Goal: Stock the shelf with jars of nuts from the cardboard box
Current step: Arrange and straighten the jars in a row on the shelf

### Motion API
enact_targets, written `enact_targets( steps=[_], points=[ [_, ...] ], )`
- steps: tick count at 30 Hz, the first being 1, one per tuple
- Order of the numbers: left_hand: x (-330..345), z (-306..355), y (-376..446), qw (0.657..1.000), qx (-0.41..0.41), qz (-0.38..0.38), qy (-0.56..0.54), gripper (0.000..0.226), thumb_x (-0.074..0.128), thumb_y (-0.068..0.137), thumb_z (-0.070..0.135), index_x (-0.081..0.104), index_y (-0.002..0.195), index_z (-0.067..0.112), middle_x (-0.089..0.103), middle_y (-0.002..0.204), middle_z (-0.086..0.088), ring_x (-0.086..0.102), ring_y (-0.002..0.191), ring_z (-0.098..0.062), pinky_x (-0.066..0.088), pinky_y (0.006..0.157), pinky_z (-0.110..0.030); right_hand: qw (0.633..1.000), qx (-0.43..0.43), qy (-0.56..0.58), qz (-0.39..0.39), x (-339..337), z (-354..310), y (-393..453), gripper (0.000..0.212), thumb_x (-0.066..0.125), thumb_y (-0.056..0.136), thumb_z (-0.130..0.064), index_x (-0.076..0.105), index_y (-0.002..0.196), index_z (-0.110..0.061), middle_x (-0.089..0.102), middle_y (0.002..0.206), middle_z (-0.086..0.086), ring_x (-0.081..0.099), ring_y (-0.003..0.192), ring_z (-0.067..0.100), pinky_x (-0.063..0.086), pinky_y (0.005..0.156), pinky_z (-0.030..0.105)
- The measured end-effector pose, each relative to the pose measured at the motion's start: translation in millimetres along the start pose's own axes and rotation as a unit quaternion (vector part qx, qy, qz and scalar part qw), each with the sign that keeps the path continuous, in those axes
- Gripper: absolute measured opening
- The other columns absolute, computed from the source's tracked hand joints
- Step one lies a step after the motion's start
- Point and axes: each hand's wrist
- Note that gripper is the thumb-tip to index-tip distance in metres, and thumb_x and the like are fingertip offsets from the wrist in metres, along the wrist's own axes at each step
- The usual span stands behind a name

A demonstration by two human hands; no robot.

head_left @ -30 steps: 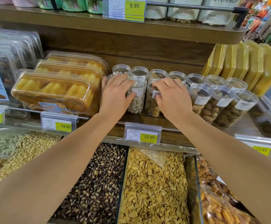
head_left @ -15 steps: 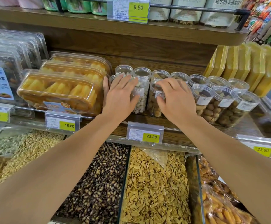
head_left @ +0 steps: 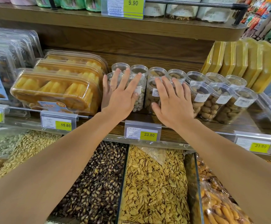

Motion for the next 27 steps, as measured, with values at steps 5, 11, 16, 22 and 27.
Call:
enact_targets(
  steps=[5, 11, 16, 22, 27],
  points=[
    [-10.3, 2.2, -1.2, 0.999, -0.009, -0.037, 0.002, 0.058, 0.025, 0.1, 0.044, 0.004, 0.154, 0.035, 0.006, 0.164, -0.004, 0.0, 0.149, -0.033, -0.003, 0.116, -0.059, 0.999, -0.014, 0.02, -0.021, -12.8, 1.6, -2.1, 0.072, 0.037, 0.095, -0.052, 0.008, 0.155, -0.026, 0.015, 0.162, 0.0, 0.009, 0.148, 0.031, 0.007, 0.12, 0.052],
    [-29.4, 25.3, -10.7, 0.999, 0.009, -0.037, 0.003, 0.059, 0.025, 0.098, 0.052, 0.005, 0.153, 0.04, 0.006, 0.163, -0.004, 0.0, 0.148, -0.037, -0.002, 0.115, -0.063, 0.998, 0.049, 0.03, -0.005, -19.2, 37.8, -35.9, 0.065, 0.036, 0.096, -0.047, 0.013, 0.154, -0.03, 0.016, 0.161, 0.001, 0.008, 0.149, 0.031, 0.008, 0.12, 0.052],
    [-22.2, 54.4, -11.0, 0.996, 0.046, -0.074, 0.017, 0.064, 0.01, 0.093, 0.066, -0.01, 0.15, 0.045, -0.01, 0.163, 0.0, -0.014, 0.147, -0.036, -0.005, 0.113, -0.065, 0.998, 0.06, 0.012, -0.019, -11.4, 52.6, -43.3, 0.067, 0.033, 0.097, -0.049, 0.008, 0.155, -0.03, 0.011, 0.163, 0.0, 0.005, 0.149, 0.032, 0.007, 0.12, 0.051],
    [-12.3, 57.6, -9.8, 0.995, 0.059, -0.07, 0.034, 0.071, 0.012, 0.091, 0.07, -0.013, 0.151, 0.041, -0.011, 0.163, -0.004, -0.017, 0.145, -0.041, 0.001, 0.113, -0.066, 0.998, 0.065, -0.004, -0.02, -1.9, 52.1, -42.3, 0.075, 0.032, 0.095, -0.056, -0.003, 0.156, -0.028, 0.002, 0.164, 0.0, -0.003, 0.149, 0.034, 0.001, 0.12, 0.051],
    [-14.8, 58.4, -9.2, 0.994, 0.059, -0.08, 0.044, 0.071, 0.01, 0.091, 0.07, -0.012, 0.151, 0.041, -0.011, 0.163, -0.005, -0.017, 0.146, -0.04, 0.0, 0.114, -0.064, 0.998, 0.06, -0.003, -0.031, -5.6, 52.4, -41.9, 0.075, 0.033, 0.096, -0.056, 0.0, 0.156, -0.027, 0.004, 0.164, 0.002, -0.004, 0.149, 0.034, 0.002, 0.12, 0.052]
  ],
)
Point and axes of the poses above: each hand's wrist, its own y-axis towards the middle knuckle, its own x-axis out of the palm, z = x × y
